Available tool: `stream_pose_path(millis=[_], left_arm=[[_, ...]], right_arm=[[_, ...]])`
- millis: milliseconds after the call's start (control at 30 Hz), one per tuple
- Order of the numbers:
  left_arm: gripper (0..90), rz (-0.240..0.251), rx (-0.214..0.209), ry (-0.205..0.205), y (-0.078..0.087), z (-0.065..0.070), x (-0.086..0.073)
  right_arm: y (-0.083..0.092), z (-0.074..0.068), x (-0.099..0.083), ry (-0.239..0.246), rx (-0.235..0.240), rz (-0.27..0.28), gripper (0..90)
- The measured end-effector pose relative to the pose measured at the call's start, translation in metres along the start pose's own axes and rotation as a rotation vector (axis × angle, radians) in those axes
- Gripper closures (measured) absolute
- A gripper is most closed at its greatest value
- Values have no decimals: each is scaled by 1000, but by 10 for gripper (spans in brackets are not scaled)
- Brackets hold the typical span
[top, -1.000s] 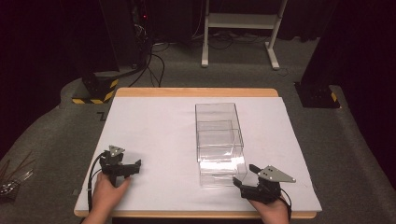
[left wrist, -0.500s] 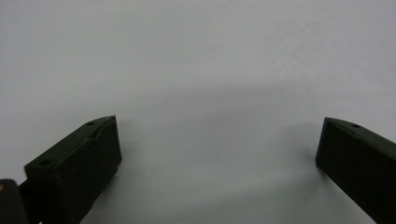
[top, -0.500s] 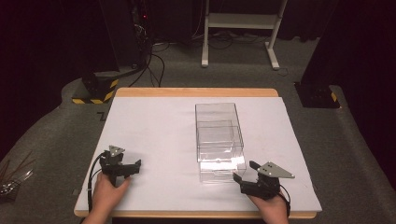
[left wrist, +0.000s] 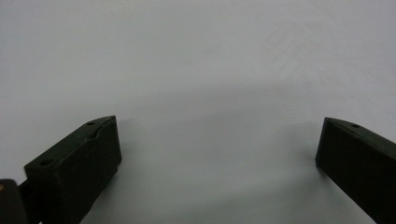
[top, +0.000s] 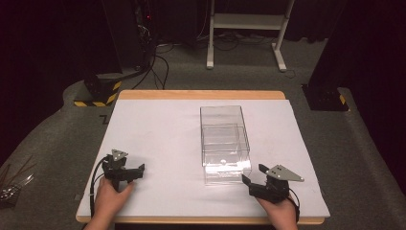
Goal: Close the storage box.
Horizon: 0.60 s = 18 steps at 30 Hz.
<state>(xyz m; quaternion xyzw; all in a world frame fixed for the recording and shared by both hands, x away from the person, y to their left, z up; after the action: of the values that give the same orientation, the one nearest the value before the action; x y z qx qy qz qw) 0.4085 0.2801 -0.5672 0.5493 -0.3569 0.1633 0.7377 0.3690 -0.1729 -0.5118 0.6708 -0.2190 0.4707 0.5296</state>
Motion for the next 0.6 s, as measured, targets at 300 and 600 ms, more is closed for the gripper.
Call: stream_pose_path(millis=[300, 600], left_arm=[[3, 0, 0, 0, 0, 0, 0], [3, 0, 0, -1, 0, 0, 0]], right_arm=[[-3, 0, 5, 2, -6, -1, 212], [-15, 1, 15, 15, -7, -19, 213]])
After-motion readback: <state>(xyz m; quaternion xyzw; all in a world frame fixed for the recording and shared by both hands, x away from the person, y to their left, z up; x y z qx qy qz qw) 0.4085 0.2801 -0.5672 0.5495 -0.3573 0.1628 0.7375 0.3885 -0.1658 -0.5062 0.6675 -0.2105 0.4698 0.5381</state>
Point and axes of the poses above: each handheld gripper's, and its own axes: y roughly backward along the jaws, x roughly out of its top, z roughly to its right, the point moved 8 cm from there along -y, roughly forward along the jaws, and after that the axes turned 12 degrees about -x, right-handed, at the moved point
